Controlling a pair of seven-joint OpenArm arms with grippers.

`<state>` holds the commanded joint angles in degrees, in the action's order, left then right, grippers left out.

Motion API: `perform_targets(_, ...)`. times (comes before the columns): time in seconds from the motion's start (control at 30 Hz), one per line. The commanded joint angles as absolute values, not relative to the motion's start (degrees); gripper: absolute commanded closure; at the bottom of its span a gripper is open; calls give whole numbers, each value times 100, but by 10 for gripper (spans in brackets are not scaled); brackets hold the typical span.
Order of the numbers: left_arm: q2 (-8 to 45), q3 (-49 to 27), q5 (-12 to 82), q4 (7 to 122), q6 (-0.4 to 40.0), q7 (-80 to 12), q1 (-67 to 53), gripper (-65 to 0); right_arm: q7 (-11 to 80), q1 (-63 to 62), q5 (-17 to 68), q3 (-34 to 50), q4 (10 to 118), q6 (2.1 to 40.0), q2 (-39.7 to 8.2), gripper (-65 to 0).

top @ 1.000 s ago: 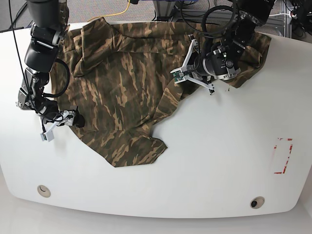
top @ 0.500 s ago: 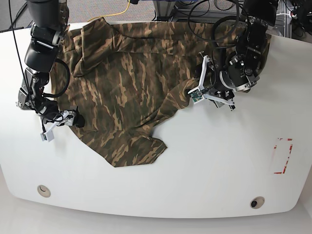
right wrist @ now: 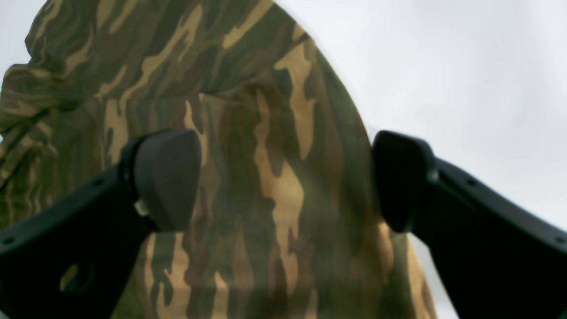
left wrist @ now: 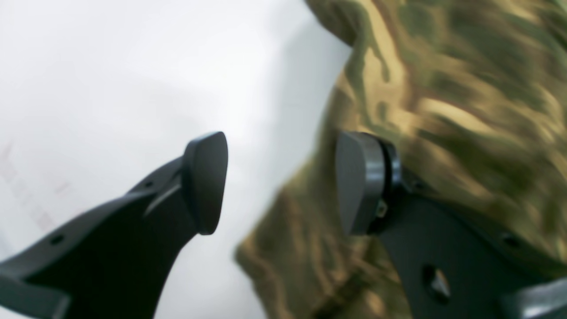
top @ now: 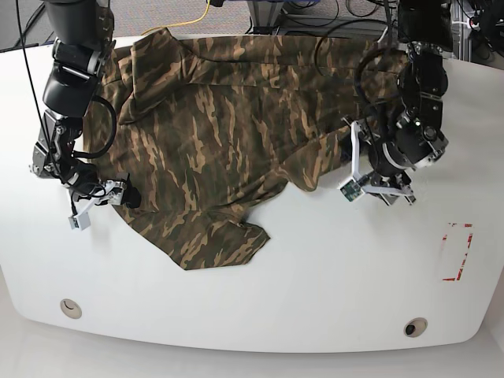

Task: Layout the t-shirt on the table in an organized manner, then fold the t-shirt properly
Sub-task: 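Lower the hem back down and open the left gripper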

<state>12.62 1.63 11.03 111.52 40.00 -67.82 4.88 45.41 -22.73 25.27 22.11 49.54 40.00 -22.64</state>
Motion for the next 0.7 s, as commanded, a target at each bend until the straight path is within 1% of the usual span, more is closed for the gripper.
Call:
perform_targets(0.1, 1262, 136, 1156, 11152, 4000, -6782, 549, -361, 4541, -2273, 2527, 2211, 4954, 4000, -2255, -583)
perform_targets(0.2, 1262, 92, 1429, 11152, 4000, -6782, 602, -361, 4541, -2273, 2527, 2211, 4954, 4000, -2255, -583)
perform_targets(0.3, 1270, -75, 1552, 11152, 4000, -6782, 620, -360, 4541, -2273, 2527, 2211, 4954, 4000, -2255, -583)
perform_targets(0.5, 1270, -251, 1349, 10730, 4000, -6721, 646, -360, 4541, -2273, 2527, 2211, 4954, 4000, -2255, -583)
perform_targets(0.7, 1279, -497, 998, 9991, 4000, -6360, 655, -360, 4541, -2273, 2527, 2211, 4954, 4000, -2255, -583)
